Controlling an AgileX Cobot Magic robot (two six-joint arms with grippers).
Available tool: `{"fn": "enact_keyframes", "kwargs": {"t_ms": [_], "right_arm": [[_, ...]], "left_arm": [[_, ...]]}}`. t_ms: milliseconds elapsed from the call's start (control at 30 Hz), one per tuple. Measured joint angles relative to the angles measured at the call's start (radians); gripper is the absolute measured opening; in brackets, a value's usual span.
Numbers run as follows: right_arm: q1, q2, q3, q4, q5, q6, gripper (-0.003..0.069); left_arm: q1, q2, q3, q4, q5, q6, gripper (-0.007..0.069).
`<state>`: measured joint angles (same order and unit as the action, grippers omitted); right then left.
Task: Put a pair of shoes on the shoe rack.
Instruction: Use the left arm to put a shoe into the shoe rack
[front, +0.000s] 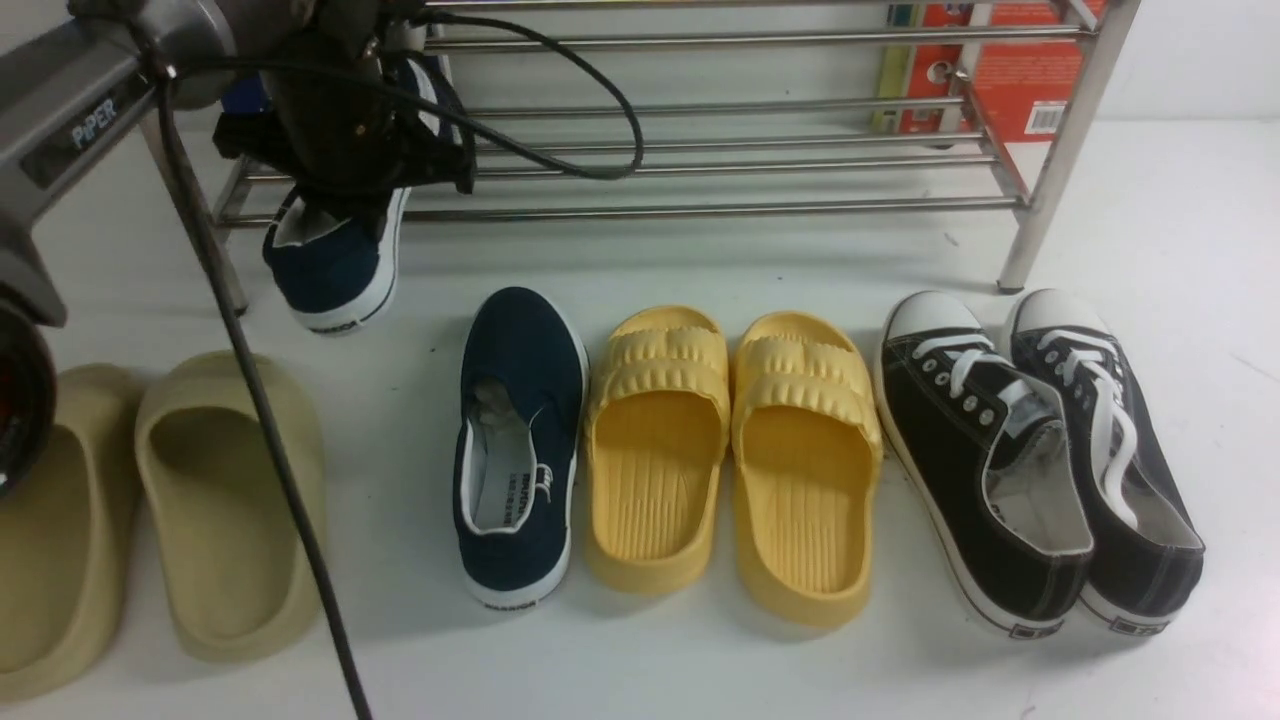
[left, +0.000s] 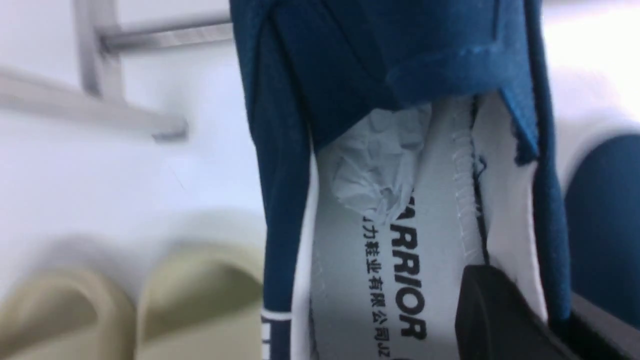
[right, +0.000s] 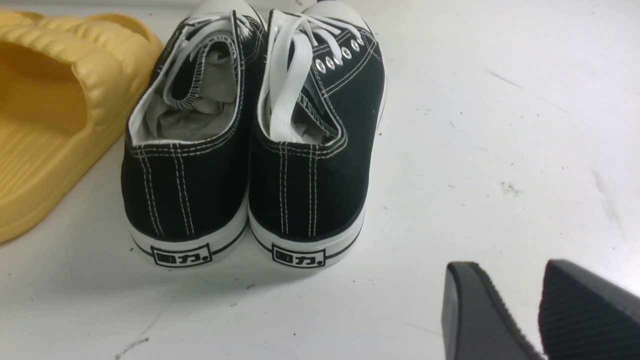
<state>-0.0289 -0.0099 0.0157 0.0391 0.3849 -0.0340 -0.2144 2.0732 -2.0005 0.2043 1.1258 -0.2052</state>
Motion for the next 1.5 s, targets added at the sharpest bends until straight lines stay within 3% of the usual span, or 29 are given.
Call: {"fn": "enact_keyframes", "kwargs": {"t_ms": [667, 1100, 1500], "right_arm": [[0.000, 0.000, 0.000, 0.000, 0.000, 0.000, 0.0239], [0.000, 0.000, 0.000, 0.000, 0.000, 0.000, 0.0239], [0.000, 0.000, 0.000, 0.000, 0.000, 0.000, 0.0239]], "left_arm": [[0.032, 0.136, -0.086, 0.074, -0.224, 0.008, 0.0004], [0.031, 0.160, -0.086, 0.148, -0.278, -0.131, 0.0004], [0.032, 0.161, -0.086, 0.178, -0.300, -0.133, 0.0101]]}}
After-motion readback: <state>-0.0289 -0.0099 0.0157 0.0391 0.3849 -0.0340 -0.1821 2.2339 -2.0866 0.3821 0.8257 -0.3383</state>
